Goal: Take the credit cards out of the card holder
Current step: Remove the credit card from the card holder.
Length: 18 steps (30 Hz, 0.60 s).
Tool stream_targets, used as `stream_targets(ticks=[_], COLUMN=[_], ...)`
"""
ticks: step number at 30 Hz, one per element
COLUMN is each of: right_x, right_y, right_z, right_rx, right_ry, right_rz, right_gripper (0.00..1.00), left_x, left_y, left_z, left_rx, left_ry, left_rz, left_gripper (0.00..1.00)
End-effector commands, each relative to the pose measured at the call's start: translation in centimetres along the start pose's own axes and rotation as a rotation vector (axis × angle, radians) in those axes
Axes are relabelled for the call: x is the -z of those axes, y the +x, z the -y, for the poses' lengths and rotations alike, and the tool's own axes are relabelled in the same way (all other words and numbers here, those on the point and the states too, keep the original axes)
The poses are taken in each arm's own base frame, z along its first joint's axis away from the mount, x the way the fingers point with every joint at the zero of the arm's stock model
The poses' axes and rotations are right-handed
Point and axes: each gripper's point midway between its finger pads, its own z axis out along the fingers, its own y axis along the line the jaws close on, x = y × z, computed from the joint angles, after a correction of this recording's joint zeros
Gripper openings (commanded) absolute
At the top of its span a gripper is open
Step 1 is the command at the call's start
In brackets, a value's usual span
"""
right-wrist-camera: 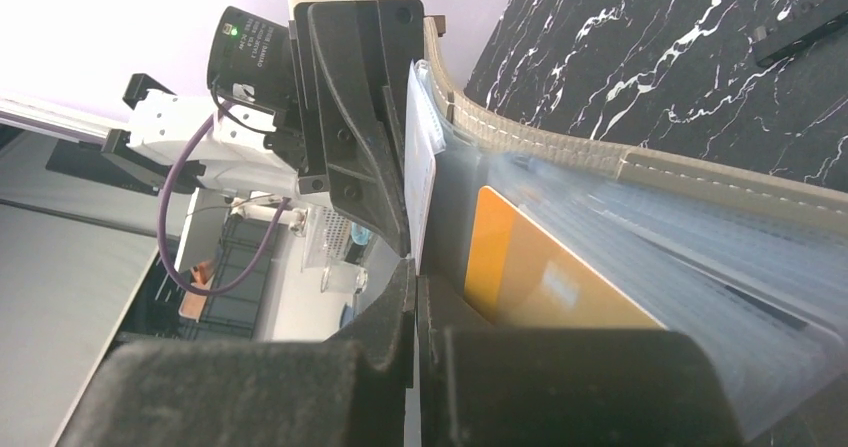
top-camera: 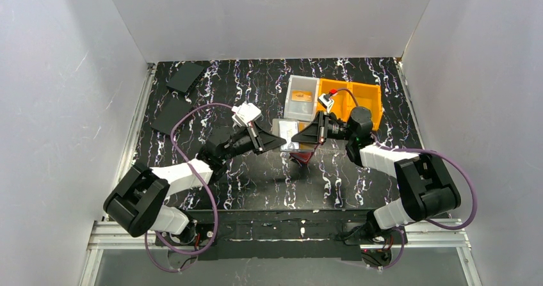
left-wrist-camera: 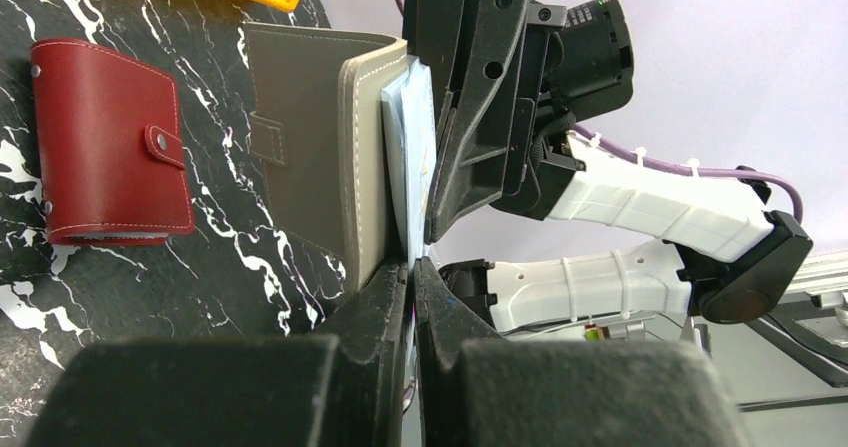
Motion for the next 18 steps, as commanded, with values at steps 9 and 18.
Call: stream_targets(ticks=[9, 18], right_x=[0.5, 0.7], right_y=[-0.6, -0.7], right_z=[-2.2, -2.1], right_rx=[0.104, 0.105], right_ry=[-0.051, -0.046], right_rz=[0.002, 0.011], right_gripper=[0.01, 0.01], left_x=[1.5, 1.9], left_y=[-2.6, -3.4], left_z=[1.8, 1.9], left_rx=[0.006, 0.003], left_ry=[0.129, 0.141], left_rz=[0.114, 0.142], left_gripper=[0.00, 0.00])
